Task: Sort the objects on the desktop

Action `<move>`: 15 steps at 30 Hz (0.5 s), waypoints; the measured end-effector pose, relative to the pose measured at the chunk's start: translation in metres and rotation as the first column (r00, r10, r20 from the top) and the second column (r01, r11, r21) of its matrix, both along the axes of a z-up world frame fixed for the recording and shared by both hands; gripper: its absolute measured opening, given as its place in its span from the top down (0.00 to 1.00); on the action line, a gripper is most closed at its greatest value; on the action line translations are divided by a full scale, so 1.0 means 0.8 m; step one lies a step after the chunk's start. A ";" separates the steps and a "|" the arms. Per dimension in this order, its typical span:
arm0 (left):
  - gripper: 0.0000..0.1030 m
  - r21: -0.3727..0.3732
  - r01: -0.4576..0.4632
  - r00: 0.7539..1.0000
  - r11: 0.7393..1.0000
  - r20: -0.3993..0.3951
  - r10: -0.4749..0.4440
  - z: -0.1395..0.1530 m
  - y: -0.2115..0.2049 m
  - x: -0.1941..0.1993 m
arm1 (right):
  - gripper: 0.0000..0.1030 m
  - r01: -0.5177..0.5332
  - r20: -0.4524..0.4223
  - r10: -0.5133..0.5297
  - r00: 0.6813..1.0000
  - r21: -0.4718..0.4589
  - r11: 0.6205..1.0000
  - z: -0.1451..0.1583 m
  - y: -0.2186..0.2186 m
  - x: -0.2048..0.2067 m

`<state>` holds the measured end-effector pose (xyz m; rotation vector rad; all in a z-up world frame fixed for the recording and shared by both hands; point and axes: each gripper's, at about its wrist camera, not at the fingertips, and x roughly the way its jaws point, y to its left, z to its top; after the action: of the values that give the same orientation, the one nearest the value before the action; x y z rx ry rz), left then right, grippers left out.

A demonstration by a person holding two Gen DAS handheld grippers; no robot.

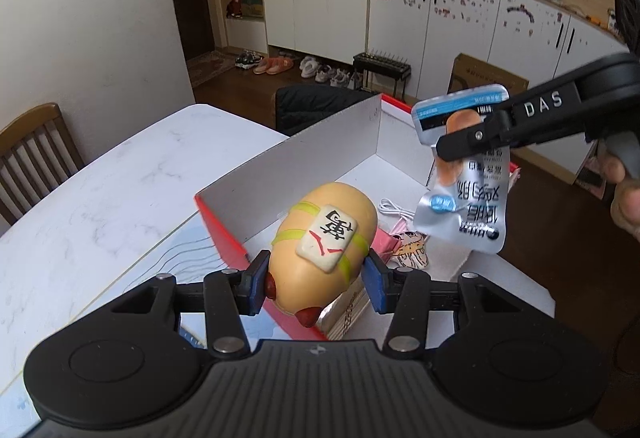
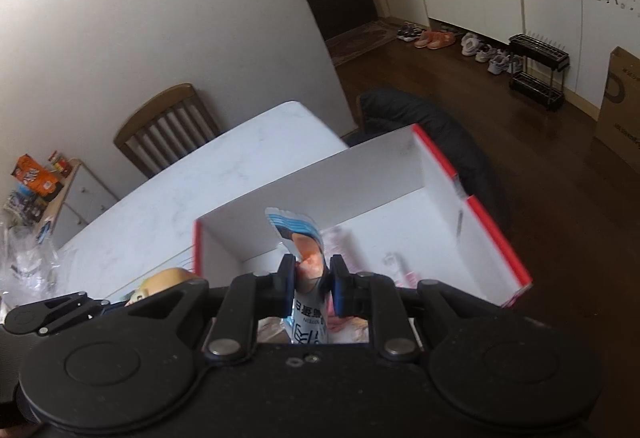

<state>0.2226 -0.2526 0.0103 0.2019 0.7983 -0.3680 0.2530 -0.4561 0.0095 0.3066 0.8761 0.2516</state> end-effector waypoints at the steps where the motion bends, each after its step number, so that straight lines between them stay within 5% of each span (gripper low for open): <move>1: 0.55 0.011 0.001 1.000 1.000 -0.002 -0.001 -0.003 -0.003 0.004 | 0.84 0.002 -0.002 -0.002 1.000 -0.005 1.000 -0.002 -0.003 0.005; 15: 0.55 0.113 -0.020 0.995 0.993 -0.099 0.031 -0.052 -0.044 0.083 | 0.84 -0.047 -0.110 0.035 0.993 -0.103 0.994 -0.060 -0.023 0.077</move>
<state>0.2892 -0.2882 -0.0316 0.2796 0.9215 -0.3109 0.3146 -0.4746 -0.0386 0.2058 0.9995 0.2276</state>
